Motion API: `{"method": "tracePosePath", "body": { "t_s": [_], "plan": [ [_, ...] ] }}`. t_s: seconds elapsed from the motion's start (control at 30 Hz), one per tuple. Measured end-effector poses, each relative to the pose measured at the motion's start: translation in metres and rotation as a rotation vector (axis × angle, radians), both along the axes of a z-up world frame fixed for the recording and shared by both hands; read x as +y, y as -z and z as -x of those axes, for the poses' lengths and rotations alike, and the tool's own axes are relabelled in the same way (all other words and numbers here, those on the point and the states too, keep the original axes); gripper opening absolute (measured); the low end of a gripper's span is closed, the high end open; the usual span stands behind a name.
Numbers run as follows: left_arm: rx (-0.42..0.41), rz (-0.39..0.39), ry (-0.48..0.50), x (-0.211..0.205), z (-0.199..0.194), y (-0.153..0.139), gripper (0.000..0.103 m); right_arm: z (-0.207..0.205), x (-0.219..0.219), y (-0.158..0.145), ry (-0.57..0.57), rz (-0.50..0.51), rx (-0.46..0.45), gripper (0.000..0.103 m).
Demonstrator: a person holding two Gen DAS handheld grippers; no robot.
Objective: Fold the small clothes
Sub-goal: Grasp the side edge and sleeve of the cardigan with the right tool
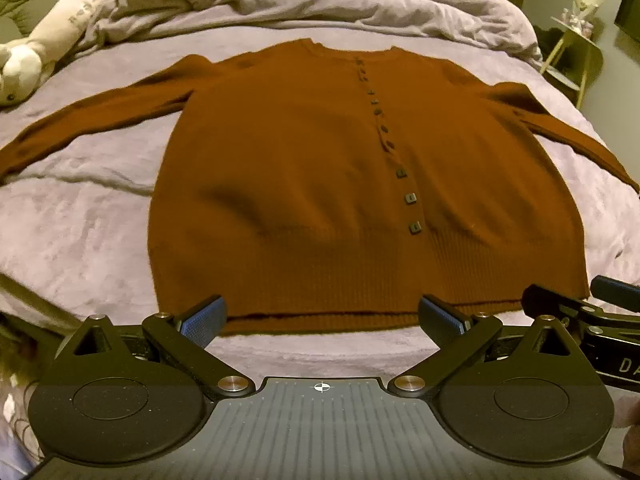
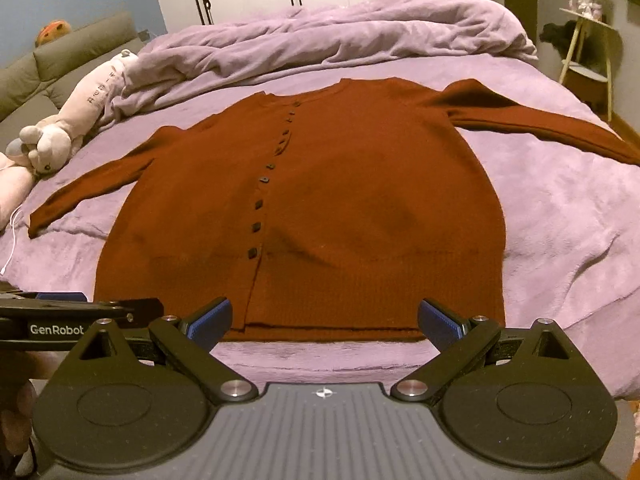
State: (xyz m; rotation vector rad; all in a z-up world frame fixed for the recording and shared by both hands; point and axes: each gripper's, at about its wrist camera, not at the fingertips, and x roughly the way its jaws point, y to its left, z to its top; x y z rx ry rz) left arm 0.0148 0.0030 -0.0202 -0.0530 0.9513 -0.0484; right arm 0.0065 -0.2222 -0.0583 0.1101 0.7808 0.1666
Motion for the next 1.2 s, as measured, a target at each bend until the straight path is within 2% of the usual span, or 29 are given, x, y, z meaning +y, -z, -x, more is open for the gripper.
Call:
{"method": "tracePosePath", "body": {
  "t_s": [0.17, 0.3, 0.4, 0.5, 0.57, 0.7, 0.77, 0.8, 0.83, 0.9, 0.93, 1.1, 1.17, 1.2],
  "plan": [
    [0.017, -0.030, 0.025, -0.005, -0.008, 0.009, 0.103, -0.011, -0.017, 0.006, 0.030, -0.054, 0.005, 0.099],
    [0.015, -0.061, 0.035, -0.008, -0.026, 0.012, 0.103, -0.029, -0.055, 0.008, 0.134, -0.108, -0.003, 0.099],
    [0.003, -0.072, 0.028, -0.010, -0.049, 0.011, 0.103, -0.053, -0.092, 0.005, 0.238, -0.093, -0.056, 0.099],
    [-0.021, -0.078, 0.007, -0.011, -0.079, 0.010, 0.103, -0.081, -0.143, -0.002, 0.368, -0.093, -0.152, 0.099],
    [-0.054, -0.095, -0.006, -0.012, -0.101, 0.008, 0.103, -0.102, -0.186, -0.005, 0.467, -0.173, -0.184, 0.099],
    [-0.086, -0.119, -0.028, -0.014, -0.141, 0.014, 0.103, -0.140, -0.272, 0.006, 0.688, -0.374, -0.179, 0.097],
    [-0.078, -0.119, -0.044, -0.013, -0.156, 0.023, 0.103, -0.154, -0.311, 0.017, 0.799, -0.465, -0.180, 0.084],
    [-0.065, -0.119, -0.048, -0.011, -0.162, 0.028, 0.103, -0.160, -0.325, 0.023, 0.849, -0.499, -0.164, 0.071],
    [-0.045, -0.116, -0.048, -0.010, -0.166, 0.034, 0.103, -0.164, -0.341, 0.029, 0.890, -0.544, -0.151, 0.066],
    [-0.020, -0.096, -0.046, -0.006, -0.170, 0.045, 0.103, -0.170, -0.363, 0.042, 0.964, -0.617, -0.137, 0.062],
    [-0.038, -0.088, -0.045, -0.005, -0.168, 0.048, 0.103, -0.172, -0.374, 0.049, 0.994, -0.654, -0.142, 0.061],
    [-0.085, -0.051, -0.057, 0.001, -0.159, 0.053, 0.103, -0.186, -0.385, 0.067, 1.029, -0.703, -0.169, 0.059],
    [-0.092, -0.044, -0.055, 0.002, -0.158, 0.054, 0.103, -0.194, -0.388, 0.068, 1.022, -0.669, -0.185, 0.051],
    [-0.095, -0.043, -0.055, 0.002, -0.158, 0.053, 0.103, -0.200, -0.387, 0.069, 1.023, -0.639, -0.182, 0.038]
  ]
}}
